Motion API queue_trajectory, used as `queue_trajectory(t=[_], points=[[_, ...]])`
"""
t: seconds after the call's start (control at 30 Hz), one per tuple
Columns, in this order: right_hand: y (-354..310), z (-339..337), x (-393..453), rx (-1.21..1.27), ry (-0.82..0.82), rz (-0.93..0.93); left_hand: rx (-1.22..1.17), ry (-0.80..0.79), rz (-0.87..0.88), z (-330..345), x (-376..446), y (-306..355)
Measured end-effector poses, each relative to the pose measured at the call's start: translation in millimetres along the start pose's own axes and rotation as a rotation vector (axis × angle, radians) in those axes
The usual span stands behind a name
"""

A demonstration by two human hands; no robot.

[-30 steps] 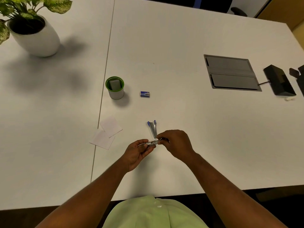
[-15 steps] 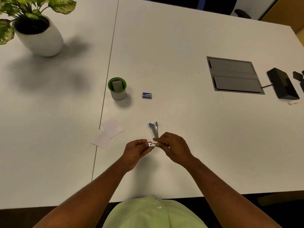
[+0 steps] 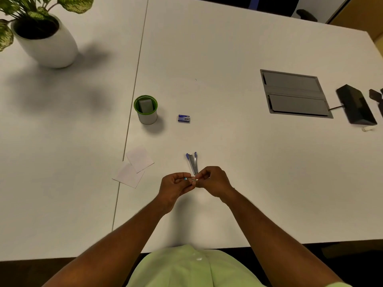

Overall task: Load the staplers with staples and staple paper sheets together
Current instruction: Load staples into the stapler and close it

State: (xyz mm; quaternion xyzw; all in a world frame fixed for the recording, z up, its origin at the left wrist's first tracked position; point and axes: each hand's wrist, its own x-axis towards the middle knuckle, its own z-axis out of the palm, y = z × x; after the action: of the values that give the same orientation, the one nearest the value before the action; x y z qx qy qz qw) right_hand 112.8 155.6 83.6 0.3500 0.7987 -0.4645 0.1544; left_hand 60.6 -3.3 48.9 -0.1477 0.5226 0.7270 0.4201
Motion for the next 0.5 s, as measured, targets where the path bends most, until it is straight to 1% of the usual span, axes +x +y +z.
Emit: queue_trajectory(t=[0.13,0.37,0.5], points=[[2.6,-1.7,3.6,0.054,-0.044,0.044,0.011,-0.009,-0.005,-2.3,0.9,-3.3],[6.6,-5.4,2.7,0.067,-0.123,-0.023,-0.033,-0.018,-0.045,-10.7,4.7,-4.0],[8.5,-6.6,3.4,0.017,-0.121,-0.032,-0.046,-0.023,-0.048,-12.0,6.4,-2.5]])
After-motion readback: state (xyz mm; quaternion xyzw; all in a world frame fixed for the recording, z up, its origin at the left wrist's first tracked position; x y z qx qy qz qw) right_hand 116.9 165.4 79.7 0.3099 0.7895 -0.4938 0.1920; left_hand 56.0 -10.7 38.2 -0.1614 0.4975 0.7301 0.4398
